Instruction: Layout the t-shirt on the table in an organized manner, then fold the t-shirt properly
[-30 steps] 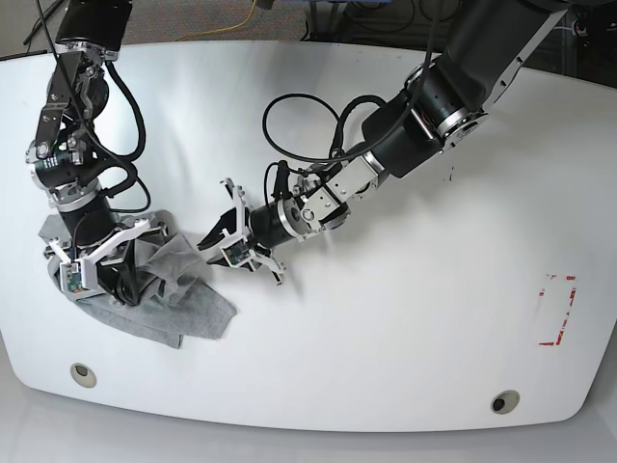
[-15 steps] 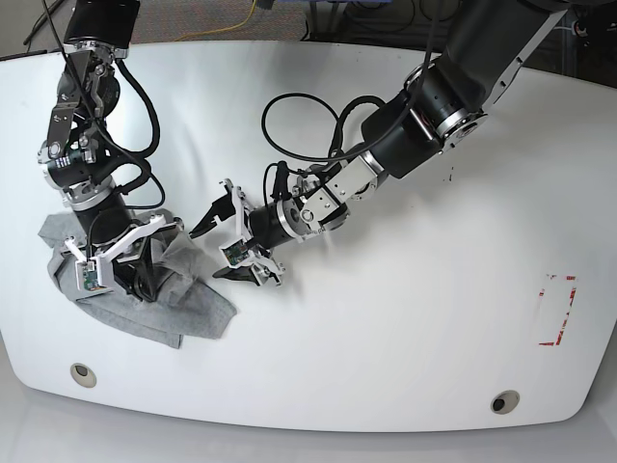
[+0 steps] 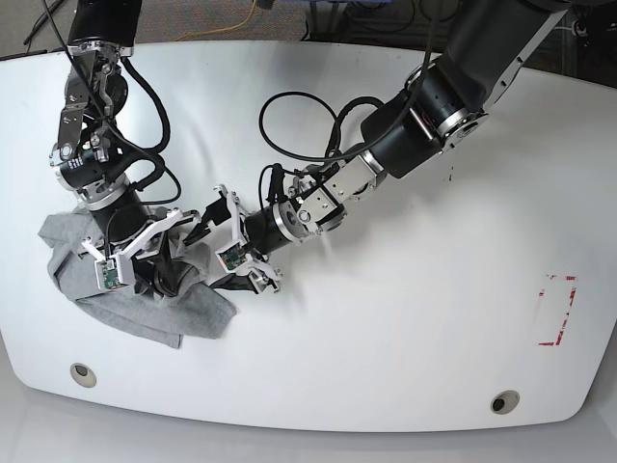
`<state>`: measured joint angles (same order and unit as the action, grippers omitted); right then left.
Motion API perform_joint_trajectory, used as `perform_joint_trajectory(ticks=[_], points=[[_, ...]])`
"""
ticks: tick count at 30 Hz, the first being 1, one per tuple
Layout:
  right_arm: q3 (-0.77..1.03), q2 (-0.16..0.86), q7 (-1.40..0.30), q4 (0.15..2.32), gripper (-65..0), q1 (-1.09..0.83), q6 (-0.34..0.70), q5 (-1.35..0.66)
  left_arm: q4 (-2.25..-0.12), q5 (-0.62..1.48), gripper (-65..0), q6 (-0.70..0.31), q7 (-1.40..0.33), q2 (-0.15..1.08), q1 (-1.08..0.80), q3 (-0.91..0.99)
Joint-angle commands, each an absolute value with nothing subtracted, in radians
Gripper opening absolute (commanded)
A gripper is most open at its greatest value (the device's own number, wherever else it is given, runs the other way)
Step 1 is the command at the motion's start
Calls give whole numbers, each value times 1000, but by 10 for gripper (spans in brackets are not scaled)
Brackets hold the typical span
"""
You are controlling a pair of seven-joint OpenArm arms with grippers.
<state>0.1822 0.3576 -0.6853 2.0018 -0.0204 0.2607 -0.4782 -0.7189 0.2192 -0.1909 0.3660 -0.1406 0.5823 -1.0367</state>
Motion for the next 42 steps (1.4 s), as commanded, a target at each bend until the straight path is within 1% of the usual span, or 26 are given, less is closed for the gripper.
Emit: perform_joint_trajectory(ticks=[1, 3, 8, 12, 18, 26, 30, 35, 40, 42], points=[[200, 364, -654, 2017, -650, -4, 255, -484, -746, 229, -188, -185, 395, -157, 615, -1030], [214, 364, -654, 2017, -650, -1, 255, -484, -739, 228, -188, -185, 395, -157, 615, -1030], [255, 404, -654, 2017, -650, 4, 255, -484, -728, 228, -188, -185, 397, -157, 611, -1030], [318, 433, -654, 2017, -650, 22, 254, -484, -733, 228, -188, -185, 397, -154, 607, -1035], [427, 479, -657, 2017, -650, 12, 254, -484, -736, 228, -189, -185, 400, -116, 579, -1032], [593, 487, -659, 2018, -650, -97, 255, -487, -736, 229, -189, -185, 400, -85, 573, -1032], [645, 487, -656, 2018, -650, -153, 260, -490, -736, 229, -189, -185, 400, -84, 570, -1030], [638, 481, -654, 2018, -650, -166, 262, -490, -736, 229, -189, -185, 400, -82, 570, -1029], [545, 479, -654, 2017, -650, -124, 262, -490, -737, 229, -189, -177, 401, -58, 576, -1027], [501, 479, -654, 2015, -650, -105, 257, -490, -737, 229, -189, -143, 401, -58, 579, -1001]])
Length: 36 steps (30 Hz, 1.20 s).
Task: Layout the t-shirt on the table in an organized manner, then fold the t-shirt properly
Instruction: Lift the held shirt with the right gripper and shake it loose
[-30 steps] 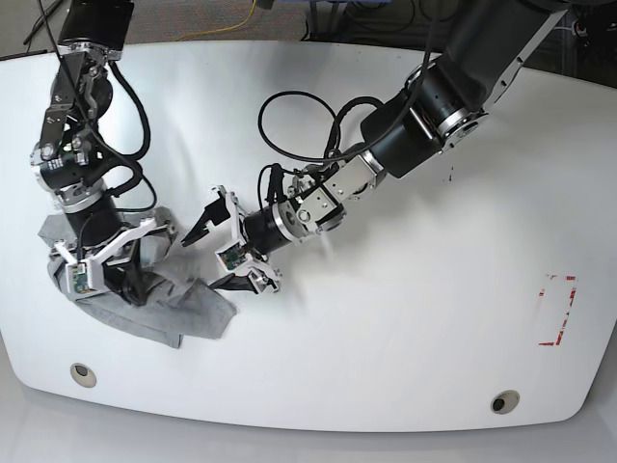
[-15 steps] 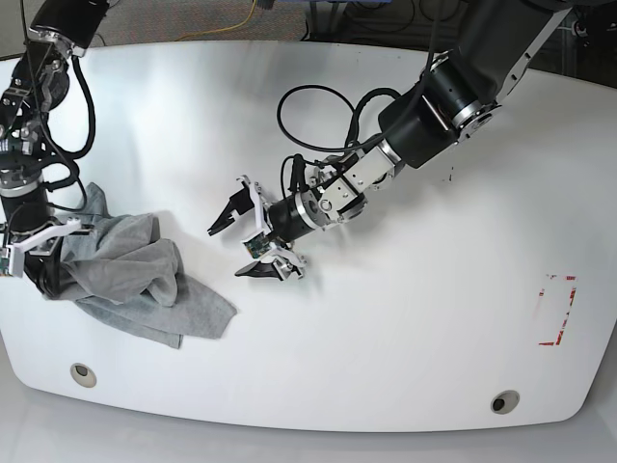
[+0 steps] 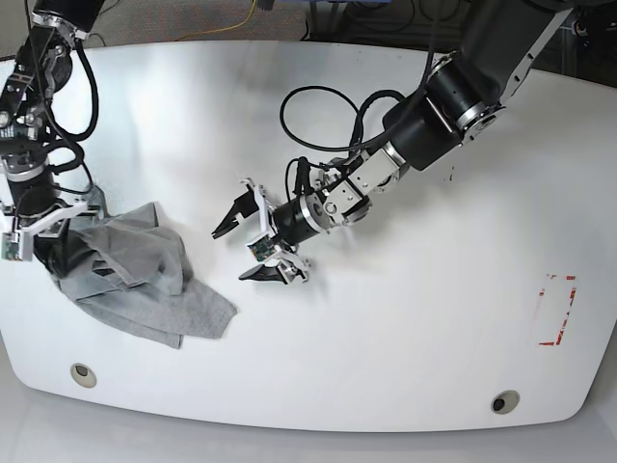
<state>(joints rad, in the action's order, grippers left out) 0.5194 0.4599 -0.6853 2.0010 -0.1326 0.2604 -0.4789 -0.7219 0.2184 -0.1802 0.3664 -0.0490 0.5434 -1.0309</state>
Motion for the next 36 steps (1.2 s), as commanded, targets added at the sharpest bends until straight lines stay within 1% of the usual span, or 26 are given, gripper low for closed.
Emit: perform_joint_trajectory(ticks=[1, 5, 8, 22, 36], points=[[487, 475, -654, 2014, -650, -97, 257, -490, -737, 229, -189, -128, 401, -56, 579, -986], [420, 426, -659, 2014, -650, -59, 255, -486, -754, 229, -189, -62, 401, -27, 584, -905], [384, 401, -659, 2014, -650, -54, 255, -486, -794, 229, -189, -45, 397, -2, 578, -868], [272, 311, -659, 2014, -650, -131, 254, -484, -997, 229, -189, -44, 395, 145, 469, -829], [275, 309, -653, 2015, -650, -295, 252, -484, -1133, 228, -189, -42, 395, 240, 334, -700]])
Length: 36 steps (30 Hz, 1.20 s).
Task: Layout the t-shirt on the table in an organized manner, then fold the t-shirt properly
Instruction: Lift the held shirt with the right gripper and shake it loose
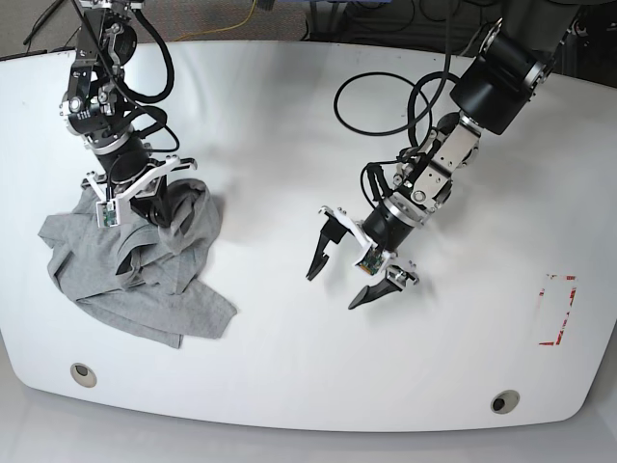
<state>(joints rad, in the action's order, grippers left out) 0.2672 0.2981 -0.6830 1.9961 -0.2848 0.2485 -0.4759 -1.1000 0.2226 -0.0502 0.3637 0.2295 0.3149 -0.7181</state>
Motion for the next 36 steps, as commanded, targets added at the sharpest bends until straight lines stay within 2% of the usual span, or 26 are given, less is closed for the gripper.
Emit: perform_joint_trajectory(ticks=[1, 10, 13, 15, 17, 26, 28, 31, 36], points=[[275, 309, -653, 2015, -650, -311, 252, -484, -1142, 228, -189, -42, 395, 248, 325, -693], [277, 309, -653, 2015, -650, -404, 249, -484, -1194, 228, -189, -42, 395, 314, 294, -676], [277, 311, -653, 2015, -650, -429, 217, -484, -1219, 228, -189, -42, 395, 337, 277, -676], [277, 312, -653, 2015, -627, -435, 188, -484, -1227, 228, -189, -42, 395, 341, 275, -676], [277, 315, -651, 2015, -582, -435, 168, -484, -1227, 228, -189, -42, 395, 341, 274, -676], [383, 328, -570, 2014, -212, -383, 150, -484, -1227, 226, -189, -42, 395, 338, 272, -676], [397, 340, -570, 2009, -152, -351, 153, -481, -1227, 226, -189, -42, 395, 337, 275, -676], [407, 349, -570, 1968, -113, -277, 153, -438, -1227, 226, -189, -42, 395, 335, 277, -676], [409, 348, -568, 1836, -111, -120, 186, -334, -1227, 226, -189, -42, 394, 334, 274, -679]])
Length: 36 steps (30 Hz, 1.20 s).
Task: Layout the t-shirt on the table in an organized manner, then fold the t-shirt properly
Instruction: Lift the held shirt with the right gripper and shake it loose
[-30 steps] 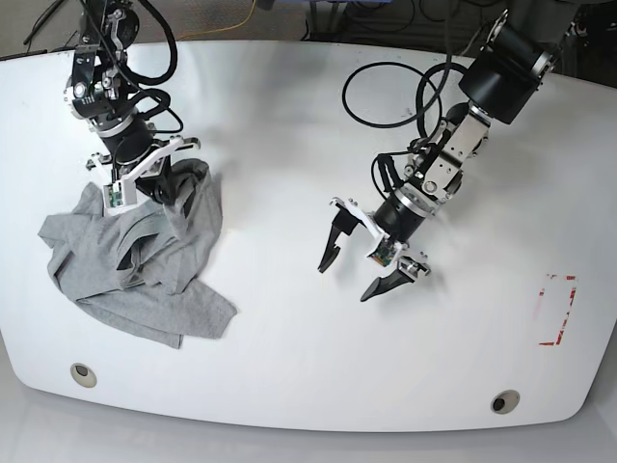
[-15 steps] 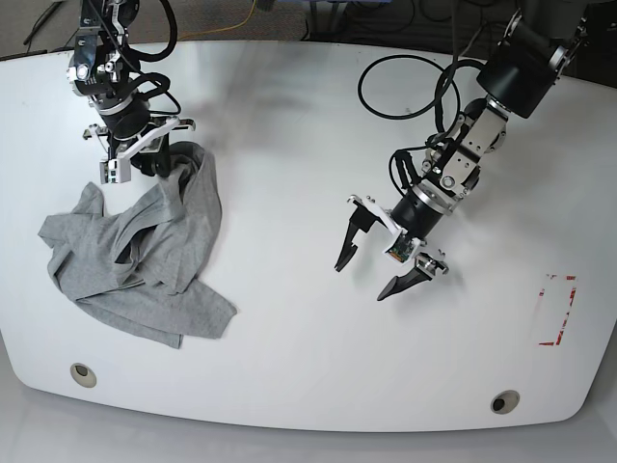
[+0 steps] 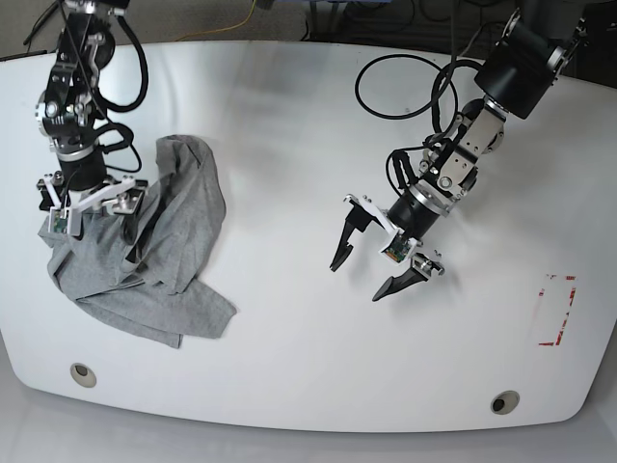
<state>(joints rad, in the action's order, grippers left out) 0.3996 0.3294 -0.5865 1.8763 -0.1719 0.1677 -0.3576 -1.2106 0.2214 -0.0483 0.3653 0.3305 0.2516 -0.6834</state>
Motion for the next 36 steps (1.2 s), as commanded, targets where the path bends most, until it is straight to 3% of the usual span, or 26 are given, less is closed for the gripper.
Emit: perform_joint_trajectory(ticks=[1, 12, 24, 26, 36], points=[[409, 348, -567, 1793, -111, -81, 205, -312, -1227, 226, -189, -42, 394, 334, 274, -680], [409, 357, -437, 1374, -113, 216, 280, -162, -1233, 226, -189, -42, 394, 334, 272, -680], [407, 398, -262, 969, -126, 392, 295, -68, -1233, 228, -189, -42, 394, 341, 272, -677], [406, 407, -239, 931, -151, 394, 295, -73, -1233, 228, -189, -42, 394, 341, 272, -677], [406, 406, -139, 766, -426, 395, 300, -76, -1233, 228, -189, -42, 394, 341, 272, -676]])
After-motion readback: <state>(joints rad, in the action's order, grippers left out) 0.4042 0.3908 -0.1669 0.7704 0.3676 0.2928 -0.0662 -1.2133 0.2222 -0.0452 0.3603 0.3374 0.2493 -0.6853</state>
